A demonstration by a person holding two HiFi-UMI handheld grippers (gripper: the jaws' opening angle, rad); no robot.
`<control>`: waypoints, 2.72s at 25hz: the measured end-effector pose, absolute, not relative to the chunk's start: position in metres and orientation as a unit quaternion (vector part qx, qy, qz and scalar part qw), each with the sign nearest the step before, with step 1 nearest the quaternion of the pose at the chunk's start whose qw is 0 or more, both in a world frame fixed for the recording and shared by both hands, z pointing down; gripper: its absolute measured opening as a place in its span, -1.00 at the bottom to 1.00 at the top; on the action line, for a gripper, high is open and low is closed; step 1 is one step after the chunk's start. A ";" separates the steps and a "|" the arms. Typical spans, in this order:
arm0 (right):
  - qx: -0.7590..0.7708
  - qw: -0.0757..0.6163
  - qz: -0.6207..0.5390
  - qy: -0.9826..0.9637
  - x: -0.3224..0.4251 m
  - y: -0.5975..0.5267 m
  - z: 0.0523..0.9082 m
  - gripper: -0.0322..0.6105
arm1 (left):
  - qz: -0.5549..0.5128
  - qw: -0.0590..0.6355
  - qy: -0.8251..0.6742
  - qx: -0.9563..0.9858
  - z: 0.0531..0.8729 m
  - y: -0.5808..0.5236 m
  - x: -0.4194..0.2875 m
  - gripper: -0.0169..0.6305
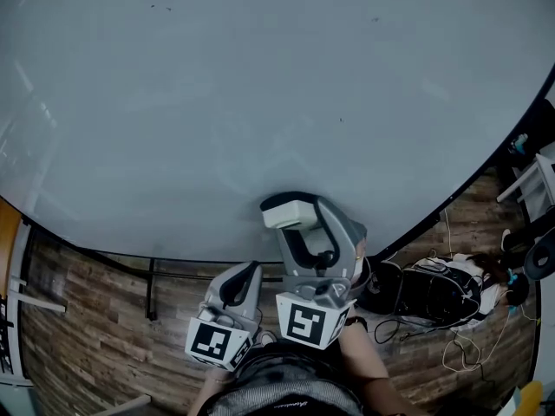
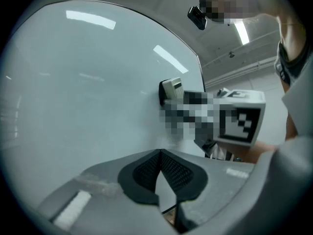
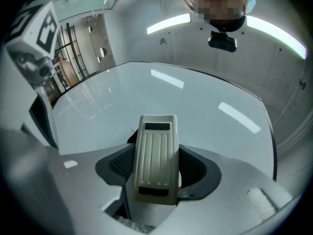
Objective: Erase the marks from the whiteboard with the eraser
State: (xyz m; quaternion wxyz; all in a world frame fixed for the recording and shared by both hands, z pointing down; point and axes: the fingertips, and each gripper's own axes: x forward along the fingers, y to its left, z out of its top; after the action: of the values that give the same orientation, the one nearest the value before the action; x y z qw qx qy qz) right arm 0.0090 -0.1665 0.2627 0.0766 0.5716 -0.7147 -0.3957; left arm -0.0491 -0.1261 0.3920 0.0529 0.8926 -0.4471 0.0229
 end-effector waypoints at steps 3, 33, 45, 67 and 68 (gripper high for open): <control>0.596 0.035 -0.393 -0.699 0.038 -0.161 0.218 -0.08 | 0.016 0.050 -0.442 0.896 0.386 -0.125 -0.041 -0.95; 0.550 0.123 -0.438 -0.700 -0.006 -0.172 0.296 -0.08 | 0.030 0.063 -0.459 0.886 0.409 -0.107 -0.075 -0.95; 0.614 0.078 -0.424 -0.661 0.003 -0.152 0.233 -0.08 | 0.028 0.060 -0.418 0.906 0.415 -0.090 -0.109 -0.95; 0.555 0.167 -0.454 -0.676 0.001 -0.165 0.237 -0.09 | 0.007 0.063 -0.459 0.886 0.397 -0.099 -0.076 -0.95; 0.550 0.174 -0.456 -0.678 0.002 -0.165 0.244 -0.09 | 0.008 0.065 -0.460 0.886 0.398 -0.097 -0.072 -0.95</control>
State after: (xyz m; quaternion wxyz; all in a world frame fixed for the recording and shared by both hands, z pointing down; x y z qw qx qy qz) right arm 0.0020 -0.1647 0.2439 0.1744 0.5503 -0.6776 -0.4556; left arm -0.0725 -0.0970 0.3976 0.0647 0.8856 -0.4598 0.0076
